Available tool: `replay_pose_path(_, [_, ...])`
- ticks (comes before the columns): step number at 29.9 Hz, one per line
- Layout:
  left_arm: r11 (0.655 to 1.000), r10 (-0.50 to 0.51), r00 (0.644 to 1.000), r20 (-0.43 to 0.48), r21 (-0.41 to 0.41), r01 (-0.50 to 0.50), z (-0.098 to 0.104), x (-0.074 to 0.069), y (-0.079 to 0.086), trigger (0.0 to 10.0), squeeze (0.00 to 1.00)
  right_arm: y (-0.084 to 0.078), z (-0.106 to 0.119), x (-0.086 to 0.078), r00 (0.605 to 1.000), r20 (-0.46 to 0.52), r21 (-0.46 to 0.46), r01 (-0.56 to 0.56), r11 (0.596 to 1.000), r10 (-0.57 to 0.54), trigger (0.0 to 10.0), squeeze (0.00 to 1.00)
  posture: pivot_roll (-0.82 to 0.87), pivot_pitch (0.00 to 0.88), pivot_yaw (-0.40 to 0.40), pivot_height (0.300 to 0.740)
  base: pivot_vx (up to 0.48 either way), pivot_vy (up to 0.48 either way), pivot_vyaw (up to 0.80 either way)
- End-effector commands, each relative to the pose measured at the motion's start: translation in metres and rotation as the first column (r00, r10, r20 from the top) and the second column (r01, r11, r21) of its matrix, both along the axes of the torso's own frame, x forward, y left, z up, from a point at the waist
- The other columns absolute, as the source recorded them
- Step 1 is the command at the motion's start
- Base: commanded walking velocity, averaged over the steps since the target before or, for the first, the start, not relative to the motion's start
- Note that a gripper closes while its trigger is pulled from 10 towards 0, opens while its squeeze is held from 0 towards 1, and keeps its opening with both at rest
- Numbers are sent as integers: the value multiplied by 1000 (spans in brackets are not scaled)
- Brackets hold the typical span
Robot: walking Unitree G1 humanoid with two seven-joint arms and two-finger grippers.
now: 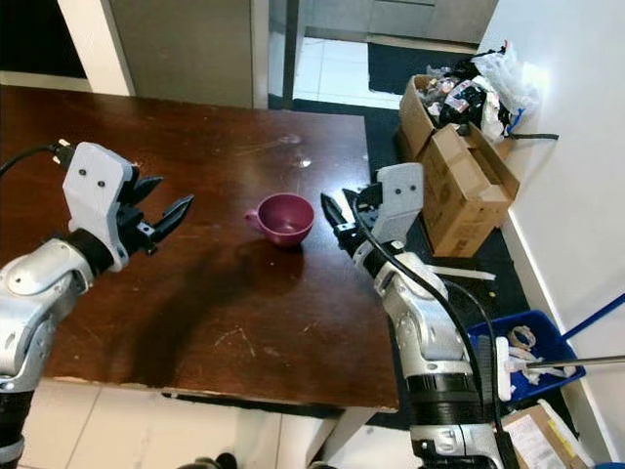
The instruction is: Setting the table
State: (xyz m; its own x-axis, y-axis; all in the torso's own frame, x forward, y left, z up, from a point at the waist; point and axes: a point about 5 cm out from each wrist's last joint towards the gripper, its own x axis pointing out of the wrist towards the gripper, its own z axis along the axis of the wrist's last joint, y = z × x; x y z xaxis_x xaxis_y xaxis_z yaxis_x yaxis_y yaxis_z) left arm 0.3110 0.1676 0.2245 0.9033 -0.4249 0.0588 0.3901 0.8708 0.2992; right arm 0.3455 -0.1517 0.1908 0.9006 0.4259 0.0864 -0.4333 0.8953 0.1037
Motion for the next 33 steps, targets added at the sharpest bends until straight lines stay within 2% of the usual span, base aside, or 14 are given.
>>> replay_pose_path(1, [1000,8,1000,-2,7,-8,2,0,4,10000,0,-1,-2,4,999,-36,15,-25,1000,26,10000,0,-15,25,56,740,0,0,0])
replay_pose_path(2, [1000,2,1000,-5,11,-2,3,0,3,10000,0,-3,-1,9,998,-63,19,-23,1000,25,10000,1000,-14,31,57,740,0,0,0])
replay_pose_path(5, [1000,-16,1000,-14,21,16,3,-2,1,10000,0,-7,0,16,995,-94,25,-27,999,29,10000,1000,-12,36,58,740,0,0,0])
replay_pose_path(6, [996,-77,997,-19,42,78,5,-4,-5,10000,0,-10,2,20,993,-116,37,-28,999,32,10000,1000,-3,51,56,740,0,0,0])
replay_pose_path(7, [996,-77,997,-19,42,78,5,-4,-5,10000,0,-10,2,20,993,-116,37,-28,999,32,10000,1000,-3,51,56,740,0,0,0])
replay_pose_path(9, [974,-206,978,-22,96,207,10,-6,-17,10000,0,-14,7,29,987,-147,78,-51,996,63,10000,1000,2,62,55,740,0,0,0])
replay_pose_path(10, [974,-206,978,-22,96,207,10,-6,-17,10000,0,-14,7,29,987,-147,78,-51,996,63,10000,1000,2,62,55,740,0,0,0])
replay_pose_path(11, [962,-247,969,-23,117,248,12,-6,-20,10000,0,-15,8,31,985,-156,89,-59,994,73,10000,1000,3,67,55,740,0,0,0])
replay_pose_path(13, [952,-274,962,-21,133,274,16,-5,-22,10000,0,-16,9,33,984,-162,83,-62,995,75,10000,1000,2,72,58,740,0,0,0])
replay_pose_path(15, [936,-316,949,2,165,312,30,3,-26,10000,0,-21,12,41,980,-188,80,-55,995,69,10000,1000,5,77,63,740,0,0,0])
replay_pose_path(19, [929,-332,943,10,176,325,36,4,-27,10000,0,-23,15,44,973,-213,119,-64,991,88,10000,1000,12,95,67,740,0,0,0])
replay_pose_path(20, [925,-340,940,8,181,333,37,2,-28,10000,0,-22,15,44,962,-231,144,-112,983,143,10000,0,16,101,66,740,0,0,0])
replay_pose_path(21, [920,-352,936,4,185,345,38,0,-28,10000,0,-21,14,44,951,-252,149,-144,978,178,10000,0,19,107,63,740,0,0,0])
replay_pose_path(33, [889,-415,910,-21,204,410,41,-11,-31,10000,0,-20,6,47,905,-337,109,-238,965,262,10000,0,42,137,42,740,0,0,0])
